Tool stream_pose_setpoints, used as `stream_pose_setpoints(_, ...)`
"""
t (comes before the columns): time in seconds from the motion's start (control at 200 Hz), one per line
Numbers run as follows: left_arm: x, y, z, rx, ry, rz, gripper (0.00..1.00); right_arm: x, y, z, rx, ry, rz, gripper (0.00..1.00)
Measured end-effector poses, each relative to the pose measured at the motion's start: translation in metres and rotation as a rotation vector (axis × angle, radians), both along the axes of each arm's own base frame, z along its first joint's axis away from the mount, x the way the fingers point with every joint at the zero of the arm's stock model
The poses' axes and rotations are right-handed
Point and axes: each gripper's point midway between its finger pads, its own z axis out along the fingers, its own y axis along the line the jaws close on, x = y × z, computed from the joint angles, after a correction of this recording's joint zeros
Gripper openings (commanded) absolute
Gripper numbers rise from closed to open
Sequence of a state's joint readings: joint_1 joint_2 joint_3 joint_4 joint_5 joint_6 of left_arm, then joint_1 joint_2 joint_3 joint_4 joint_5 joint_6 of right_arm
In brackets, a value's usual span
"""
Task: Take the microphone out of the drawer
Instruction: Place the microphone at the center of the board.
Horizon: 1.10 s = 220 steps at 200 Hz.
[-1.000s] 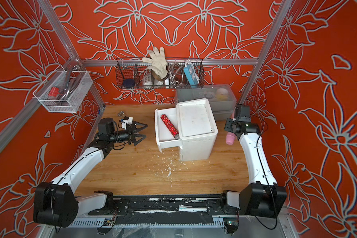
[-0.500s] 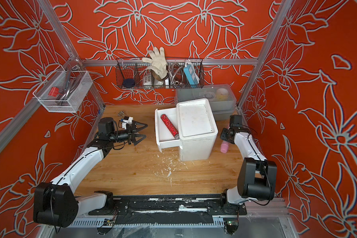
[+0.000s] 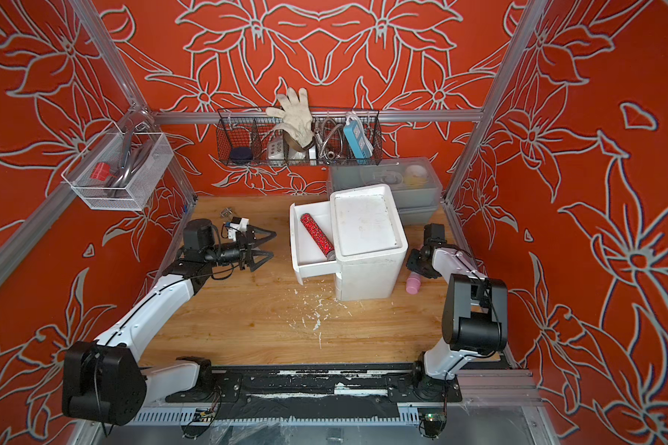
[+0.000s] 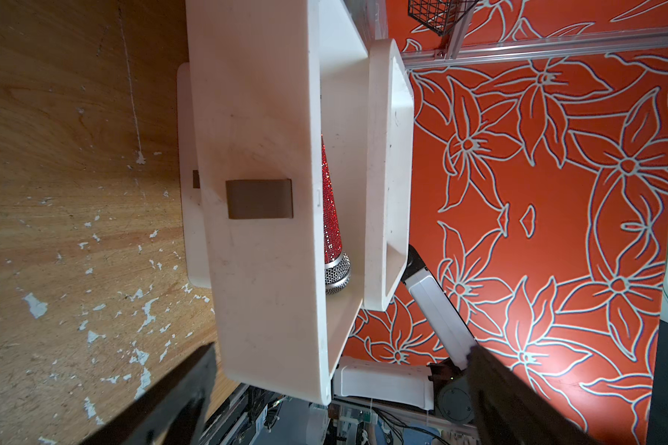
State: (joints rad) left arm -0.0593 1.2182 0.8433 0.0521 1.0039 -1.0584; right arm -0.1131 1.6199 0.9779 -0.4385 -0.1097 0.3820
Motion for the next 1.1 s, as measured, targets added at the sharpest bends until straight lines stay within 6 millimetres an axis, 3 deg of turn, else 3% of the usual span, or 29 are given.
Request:
stream_pose_setpoints(0.345, 0.000, 0.000, 0.001, 0.000, -0.004, 0.001, 1.00, 0.001, 0.004, -0.021, 0.032, 0.038, -0.005, 0.26)
stream_pose_setpoints(0.455, -0.001, 0.001, 0.000, 0.002, -0.003, 0.006, 1.00, 0.003, 0.005, -0.021, 0.035, 0.024, -0.009, 0.37)
stream_pose_setpoints(0.54, -0.001, 0.001, -0.001, 0.004, 0.000, 0.009, 1.00, 0.002, 0.006, -0.021, 0.043, 0.023, -0.016, 0.54)
stream_pose_setpoints(0.656, 0.000, 0.001, -0.002, 0.005, 0.001, 0.013, 1.00, -0.001, 0.007, -0.021, 0.049, 0.030, -0.010, 0.61)
stream_pose_setpoints(0.861, -0.001, 0.002, -0.008, 0.007, 0.016, 0.015, 1.00, 0.001, 0.009, 0.013, 0.054, -0.035, -0.006, 0.65)
stream_pose_setpoints(1.101, -0.002, 0.002, -0.009, 0.008, 0.020, 0.015, 1.00, 0.016, 0.004, 0.081, 0.018, -0.178, -0.003, 0.67)
